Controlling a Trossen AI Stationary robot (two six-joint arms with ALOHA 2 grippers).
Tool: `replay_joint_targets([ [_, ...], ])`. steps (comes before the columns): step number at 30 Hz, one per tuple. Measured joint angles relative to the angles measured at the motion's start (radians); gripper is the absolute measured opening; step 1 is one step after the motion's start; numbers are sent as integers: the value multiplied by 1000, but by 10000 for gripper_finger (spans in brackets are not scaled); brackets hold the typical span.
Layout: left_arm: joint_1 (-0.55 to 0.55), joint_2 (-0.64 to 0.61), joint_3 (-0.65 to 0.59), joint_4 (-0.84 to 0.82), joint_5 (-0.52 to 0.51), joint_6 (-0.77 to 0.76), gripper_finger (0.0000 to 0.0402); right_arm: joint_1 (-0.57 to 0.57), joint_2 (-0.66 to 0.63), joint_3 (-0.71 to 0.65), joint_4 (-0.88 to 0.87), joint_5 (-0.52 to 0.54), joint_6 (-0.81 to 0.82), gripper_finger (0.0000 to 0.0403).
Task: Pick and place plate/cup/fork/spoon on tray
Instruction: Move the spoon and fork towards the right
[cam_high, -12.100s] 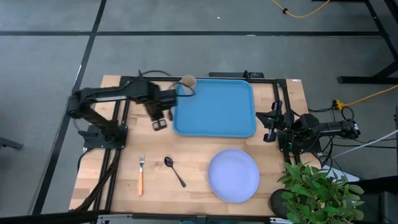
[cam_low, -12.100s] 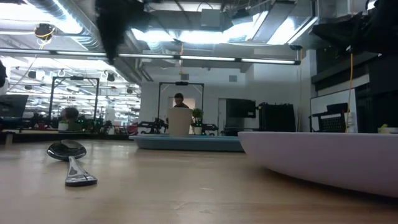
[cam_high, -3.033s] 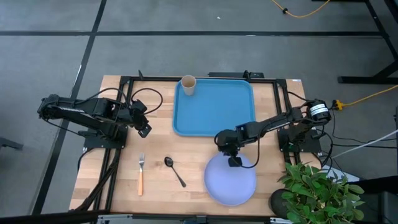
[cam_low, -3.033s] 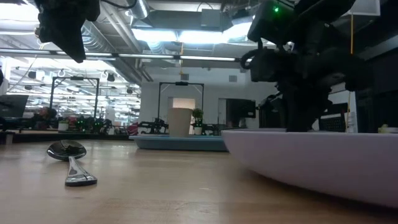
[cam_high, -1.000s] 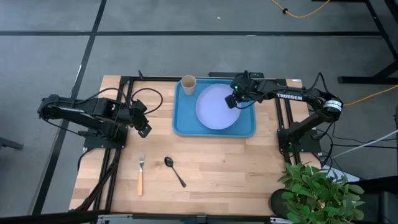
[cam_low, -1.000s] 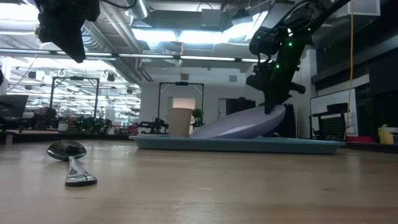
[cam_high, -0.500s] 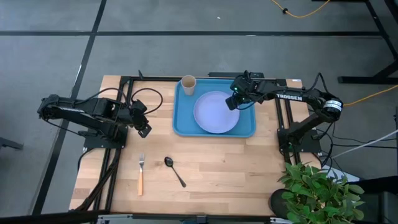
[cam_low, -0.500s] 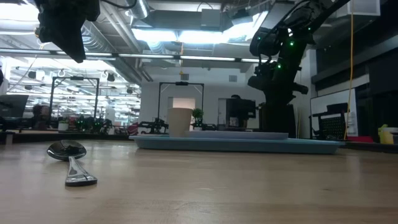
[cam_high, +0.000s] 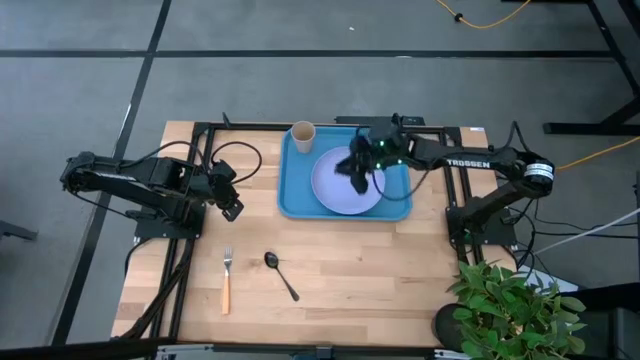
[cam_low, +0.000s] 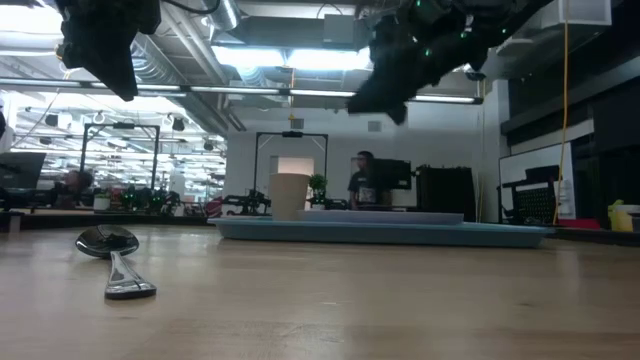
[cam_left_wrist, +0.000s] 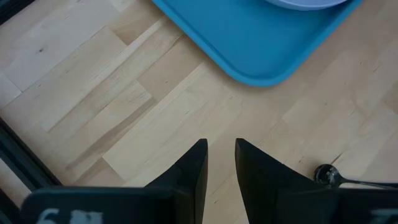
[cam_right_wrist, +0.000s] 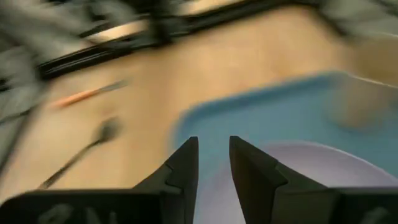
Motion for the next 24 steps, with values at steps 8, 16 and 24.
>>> replay_joint_targets([
  [8,0,0,0,0,0,0,75,192,2,0,27,-133,-91,95],
  [16,0,0,0,0,0,0,75,307,2,0,26,-127,-120,95],
  [24,0,0,0,2,-10,37,75,362,3,0,7,26,-113,95],
])
